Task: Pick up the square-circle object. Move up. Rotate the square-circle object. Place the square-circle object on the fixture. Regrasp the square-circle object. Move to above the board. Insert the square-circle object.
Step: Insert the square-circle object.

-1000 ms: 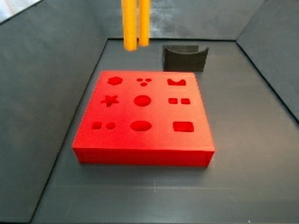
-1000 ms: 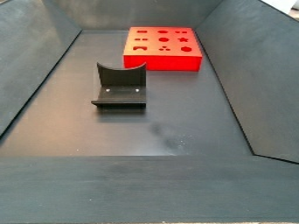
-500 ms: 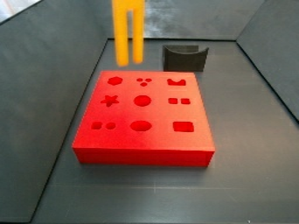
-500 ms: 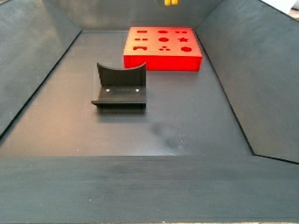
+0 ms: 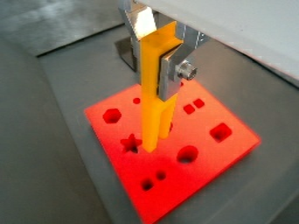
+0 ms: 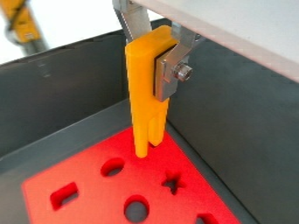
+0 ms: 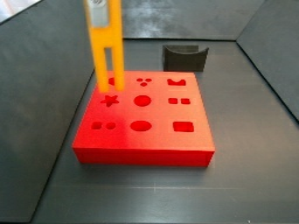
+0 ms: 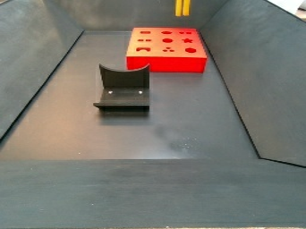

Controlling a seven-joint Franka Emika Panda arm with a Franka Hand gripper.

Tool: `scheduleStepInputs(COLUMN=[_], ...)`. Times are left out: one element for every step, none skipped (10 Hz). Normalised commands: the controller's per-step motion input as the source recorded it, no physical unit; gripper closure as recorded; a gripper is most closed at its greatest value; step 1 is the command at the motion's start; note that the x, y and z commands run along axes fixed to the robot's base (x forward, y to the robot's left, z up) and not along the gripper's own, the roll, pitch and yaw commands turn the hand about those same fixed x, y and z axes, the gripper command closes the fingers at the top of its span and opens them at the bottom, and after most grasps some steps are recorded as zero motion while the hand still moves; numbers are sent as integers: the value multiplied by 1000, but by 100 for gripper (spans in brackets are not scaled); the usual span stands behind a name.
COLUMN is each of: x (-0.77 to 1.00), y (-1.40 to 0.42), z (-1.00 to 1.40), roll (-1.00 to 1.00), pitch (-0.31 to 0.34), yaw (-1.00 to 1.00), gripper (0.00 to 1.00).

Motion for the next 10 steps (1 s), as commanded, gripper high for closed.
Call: scheduleStepInputs(x=[-209,-149,-106,-100,-120,-83,0,0,0,0], y=[-146,-94,-26,0,-54,-97,-106,-174,-189,-151], z=[-360,-409,-437,-466,-446,-437,-366,-274,-217,-200], roll=[0,0,0,0,0,0,7,63,101,94], pitch=[-127,-129,-147,-166,-164,-170,-96,0,70,101], yaw=[-471,-300,-163,-43,0,0,0,0,17,29], gripper=[100,100,100,100,100,100,100,100,100,100])
